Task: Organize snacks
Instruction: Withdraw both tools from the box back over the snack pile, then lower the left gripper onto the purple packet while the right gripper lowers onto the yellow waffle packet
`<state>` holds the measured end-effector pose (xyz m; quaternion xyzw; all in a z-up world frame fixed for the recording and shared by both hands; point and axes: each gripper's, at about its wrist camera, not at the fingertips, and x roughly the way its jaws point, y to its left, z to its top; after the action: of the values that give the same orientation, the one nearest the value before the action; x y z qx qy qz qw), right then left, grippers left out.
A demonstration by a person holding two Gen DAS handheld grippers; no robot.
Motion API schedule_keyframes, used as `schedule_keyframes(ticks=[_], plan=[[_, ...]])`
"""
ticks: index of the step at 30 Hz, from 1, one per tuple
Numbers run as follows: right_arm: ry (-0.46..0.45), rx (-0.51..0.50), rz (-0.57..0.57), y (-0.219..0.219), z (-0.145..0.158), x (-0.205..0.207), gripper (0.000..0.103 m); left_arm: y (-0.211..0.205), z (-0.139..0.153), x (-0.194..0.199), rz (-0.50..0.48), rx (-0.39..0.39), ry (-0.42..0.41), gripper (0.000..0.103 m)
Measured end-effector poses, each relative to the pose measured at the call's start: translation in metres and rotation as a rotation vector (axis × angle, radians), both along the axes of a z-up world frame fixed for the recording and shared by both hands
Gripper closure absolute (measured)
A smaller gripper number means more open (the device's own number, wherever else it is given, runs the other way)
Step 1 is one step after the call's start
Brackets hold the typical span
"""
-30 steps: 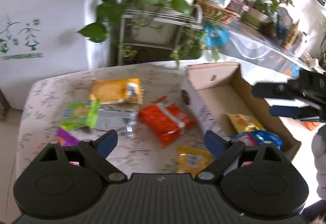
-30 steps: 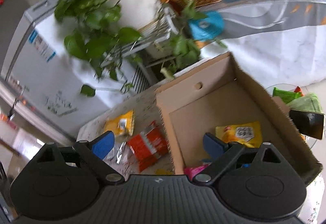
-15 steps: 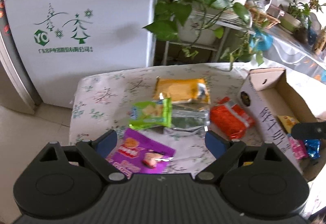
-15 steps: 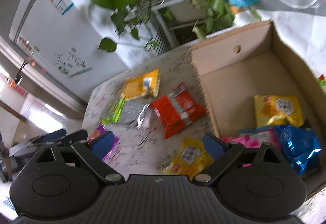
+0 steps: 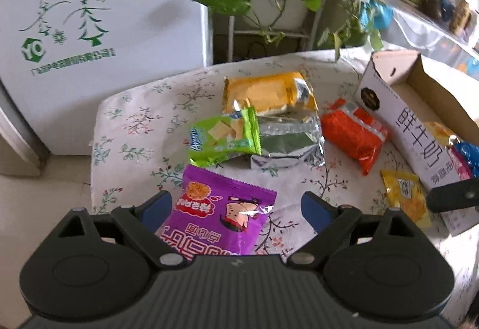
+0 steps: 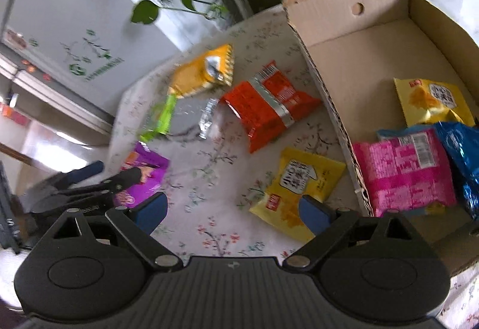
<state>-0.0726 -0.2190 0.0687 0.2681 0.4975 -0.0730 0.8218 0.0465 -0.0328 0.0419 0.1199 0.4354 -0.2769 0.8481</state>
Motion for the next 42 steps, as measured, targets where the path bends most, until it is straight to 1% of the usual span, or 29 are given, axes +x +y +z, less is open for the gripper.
schedule_keyframes(ticks=[3,9,12,14,20,22,24,25,26,27,28,31,33,34,38,40,42], plan=[[0.033,-0.067,-0.011,0.008,-0.008,0.002,0.005,-0.002,-0.006,0.003,-0.04,0.023,0.0,0.01],[0.09,-0.123,-0.077,0.014,-0.024,0.007,0.005,-0.001,-0.018,0.012,-0.101,0.05,0.026,0.01],[0.111,-0.172,-0.096,0.017,-0.032,0.01,0.005,-0.002,-0.025,0.014,-0.147,0.061,0.037,0.01],[0.124,-0.198,-0.113,0.018,-0.038,0.013,0.005,-0.003,-0.029,0.016,-0.156,0.075,0.032,0.01],[0.113,-0.329,-0.102,0.032,-0.047,0.023,0.005,-0.008,-0.04,0.019,-0.179,0.124,0.025,0.009],[0.108,-0.361,-0.073,0.039,-0.052,0.026,0.006,-0.009,-0.046,0.019,-0.171,0.172,0.028,0.008],[0.104,-0.395,-0.057,0.045,-0.055,0.029,0.009,-0.005,-0.047,0.019,-0.139,0.148,0.04,0.009],[0.099,-0.409,-0.044,0.047,-0.057,0.03,0.016,-0.004,-0.047,0.02,-0.122,0.134,0.052,0.012],[0.099,-0.399,-0.026,0.048,-0.06,0.032,0.023,-0.003,-0.046,0.019,-0.11,0.125,0.058,0.013],[0.077,-0.412,-0.047,0.048,-0.062,0.033,0.025,-0.003,-0.047,0.018,-0.107,0.121,0.057,0.015],[0.063,-0.423,-0.04,0.049,-0.062,0.033,0.026,-0.002,-0.046,0.017,-0.103,0.118,0.053,0.018],[0.029,-0.429,-0.004,0.049,-0.064,0.035,0.031,-0.001,-0.045,0.015,-0.061,0.094,0.072,0.025],[0.002,-0.421,0.028,0.048,-0.064,0.036,0.033,0.001,-0.044,0.013,-0.028,0.074,0.078,0.027],[-0.017,-0.417,0.056,0.048,-0.063,0.035,0.036,0.001,-0.043,0.011,-0.012,0.065,0.08,0.028],[-0.066,-0.376,0.179,0.053,-0.06,0.034,0.038,0.0,-0.042,0.002,0.021,0.045,0.096,0.029],[-0.073,-0.398,0.22,0.056,-0.059,0.035,0.038,-0.001,-0.042,-0.002,0.03,0.052,0.09,0.028],[-0.068,-0.419,0.222,0.058,-0.059,0.036,0.036,-0.004,-0.044,-0.005,0.008,0.068,0.077,0.025]])
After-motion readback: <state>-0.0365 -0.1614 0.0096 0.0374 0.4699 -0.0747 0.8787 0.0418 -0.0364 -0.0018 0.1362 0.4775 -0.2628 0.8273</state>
